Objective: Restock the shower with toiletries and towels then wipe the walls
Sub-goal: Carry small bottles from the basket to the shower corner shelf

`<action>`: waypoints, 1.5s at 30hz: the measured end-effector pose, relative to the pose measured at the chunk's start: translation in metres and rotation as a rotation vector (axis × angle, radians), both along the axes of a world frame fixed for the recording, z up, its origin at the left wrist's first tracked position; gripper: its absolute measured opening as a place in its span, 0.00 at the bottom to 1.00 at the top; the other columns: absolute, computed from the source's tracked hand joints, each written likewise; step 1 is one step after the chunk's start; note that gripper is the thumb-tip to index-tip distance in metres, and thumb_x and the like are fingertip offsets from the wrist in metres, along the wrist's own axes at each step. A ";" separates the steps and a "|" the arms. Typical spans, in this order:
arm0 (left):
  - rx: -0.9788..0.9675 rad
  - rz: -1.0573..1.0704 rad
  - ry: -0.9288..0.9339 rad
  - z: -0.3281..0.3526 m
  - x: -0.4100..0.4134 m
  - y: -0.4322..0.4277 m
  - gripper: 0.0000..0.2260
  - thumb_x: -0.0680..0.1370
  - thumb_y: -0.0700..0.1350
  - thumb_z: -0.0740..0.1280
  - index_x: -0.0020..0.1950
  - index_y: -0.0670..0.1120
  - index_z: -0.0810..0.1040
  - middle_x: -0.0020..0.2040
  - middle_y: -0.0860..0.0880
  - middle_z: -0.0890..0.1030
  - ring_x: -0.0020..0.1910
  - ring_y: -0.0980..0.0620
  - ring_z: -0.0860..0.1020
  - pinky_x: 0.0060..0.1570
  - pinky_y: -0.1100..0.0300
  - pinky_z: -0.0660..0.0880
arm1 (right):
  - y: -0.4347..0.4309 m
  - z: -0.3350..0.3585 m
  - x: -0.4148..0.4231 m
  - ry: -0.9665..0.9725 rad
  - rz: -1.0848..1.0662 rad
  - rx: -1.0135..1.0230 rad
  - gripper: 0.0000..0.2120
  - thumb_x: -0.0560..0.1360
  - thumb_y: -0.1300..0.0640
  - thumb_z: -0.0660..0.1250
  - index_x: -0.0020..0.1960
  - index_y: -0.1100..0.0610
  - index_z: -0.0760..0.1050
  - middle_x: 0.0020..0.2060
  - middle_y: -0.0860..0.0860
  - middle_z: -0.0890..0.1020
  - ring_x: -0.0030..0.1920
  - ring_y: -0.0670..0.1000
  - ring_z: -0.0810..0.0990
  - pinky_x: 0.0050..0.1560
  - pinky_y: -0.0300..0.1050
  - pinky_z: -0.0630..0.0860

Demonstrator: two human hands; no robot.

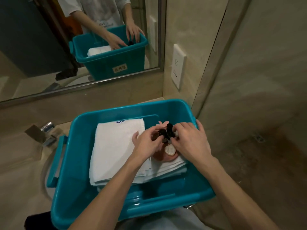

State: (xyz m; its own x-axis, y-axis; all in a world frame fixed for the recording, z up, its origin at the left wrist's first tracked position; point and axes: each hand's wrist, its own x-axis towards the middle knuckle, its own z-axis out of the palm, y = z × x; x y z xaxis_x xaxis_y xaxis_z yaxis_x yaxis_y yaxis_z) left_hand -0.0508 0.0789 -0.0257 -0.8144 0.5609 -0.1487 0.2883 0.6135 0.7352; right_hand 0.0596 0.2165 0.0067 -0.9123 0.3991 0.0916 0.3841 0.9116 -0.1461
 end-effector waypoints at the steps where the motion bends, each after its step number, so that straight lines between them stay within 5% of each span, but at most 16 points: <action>1: 0.004 0.001 -0.002 -0.002 0.001 0.001 0.13 0.79 0.52 0.68 0.61 0.65 0.77 0.57 0.63 0.83 0.64 0.62 0.75 0.74 0.45 0.48 | 0.000 0.000 -0.001 0.008 -0.013 -0.007 0.12 0.75 0.43 0.65 0.55 0.46 0.75 0.52 0.44 0.81 0.59 0.49 0.77 0.76 0.57 0.58; 11: 0.116 0.062 -0.025 -0.005 0.007 -0.001 0.08 0.77 0.55 0.70 0.56 0.61 0.80 0.50 0.64 0.84 0.57 0.65 0.77 0.75 0.46 0.49 | -0.008 0.001 -0.006 0.062 -0.051 0.031 0.09 0.74 0.43 0.67 0.48 0.48 0.79 0.40 0.46 0.83 0.48 0.52 0.81 0.73 0.57 0.61; 15: 0.318 0.109 -0.182 0.001 0.004 -0.012 0.07 0.76 0.53 0.73 0.54 0.57 0.83 0.48 0.59 0.86 0.52 0.60 0.82 0.65 0.47 0.74 | -0.010 0.007 -0.004 0.149 -0.067 -0.072 0.09 0.74 0.42 0.66 0.48 0.47 0.76 0.38 0.44 0.82 0.47 0.48 0.81 0.76 0.53 0.60; 22: 0.413 0.196 -0.311 0.035 -0.002 -0.050 0.07 0.75 0.45 0.76 0.51 0.47 0.85 0.47 0.50 0.87 0.49 0.52 0.84 0.51 0.64 0.78 | -0.010 0.026 0.002 0.436 -0.129 -0.543 0.08 0.73 0.50 0.72 0.50 0.50 0.76 0.42 0.39 0.82 0.49 0.44 0.81 0.74 0.51 0.66; 24: 0.413 0.223 -0.347 0.043 -0.004 -0.061 0.07 0.75 0.46 0.76 0.50 0.46 0.85 0.46 0.48 0.87 0.48 0.51 0.84 0.49 0.63 0.77 | -0.010 0.029 0.006 0.516 -0.190 -0.732 0.08 0.73 0.53 0.73 0.49 0.50 0.76 0.43 0.40 0.82 0.50 0.43 0.82 0.62 0.48 0.76; 27: 0.416 0.215 -0.379 0.055 -0.008 -0.072 0.08 0.74 0.49 0.76 0.48 0.47 0.84 0.46 0.48 0.87 0.48 0.51 0.84 0.53 0.57 0.77 | -0.011 0.034 0.008 0.588 -0.278 -0.937 0.07 0.74 0.56 0.74 0.49 0.52 0.78 0.43 0.44 0.84 0.45 0.40 0.82 0.48 0.37 0.78; 33: 0.478 0.183 -0.421 0.076 -0.016 -0.090 0.09 0.76 0.48 0.74 0.52 0.44 0.83 0.50 0.45 0.86 0.49 0.50 0.83 0.60 0.45 0.80 | -0.037 0.051 0.009 0.709 -0.379 -1.233 0.08 0.75 0.65 0.72 0.53 0.62 0.79 0.45 0.54 0.85 0.45 0.45 0.84 0.46 0.33 0.78; 38: 0.528 0.010 -0.445 0.096 -0.017 -0.101 0.05 0.78 0.44 0.72 0.53 0.47 0.84 0.48 0.48 0.85 0.49 0.54 0.82 0.52 0.52 0.82 | -0.078 0.070 0.023 0.760 -0.462 -1.321 0.06 0.76 0.62 0.72 0.53 0.57 0.82 0.45 0.53 0.88 0.47 0.50 0.86 0.52 0.44 0.81; 45: 0.570 -0.348 -0.523 0.133 0.002 -0.112 0.04 0.79 0.46 0.70 0.52 0.48 0.82 0.45 0.54 0.85 0.45 0.58 0.82 0.50 0.51 0.82 | -0.147 0.102 0.075 0.949 -0.624 -1.242 0.06 0.76 0.60 0.72 0.52 0.58 0.83 0.45 0.52 0.88 0.47 0.49 0.86 0.50 0.43 0.83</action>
State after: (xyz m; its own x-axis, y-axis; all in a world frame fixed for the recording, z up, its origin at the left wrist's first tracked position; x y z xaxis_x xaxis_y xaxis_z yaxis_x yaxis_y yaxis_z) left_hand -0.0489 -0.0327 0.1073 -0.4868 0.8701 -0.0770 -0.0711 0.0484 0.9963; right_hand 0.1344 0.0691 0.1091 -0.4089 0.9004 -0.1485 -0.0225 -0.1726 -0.9847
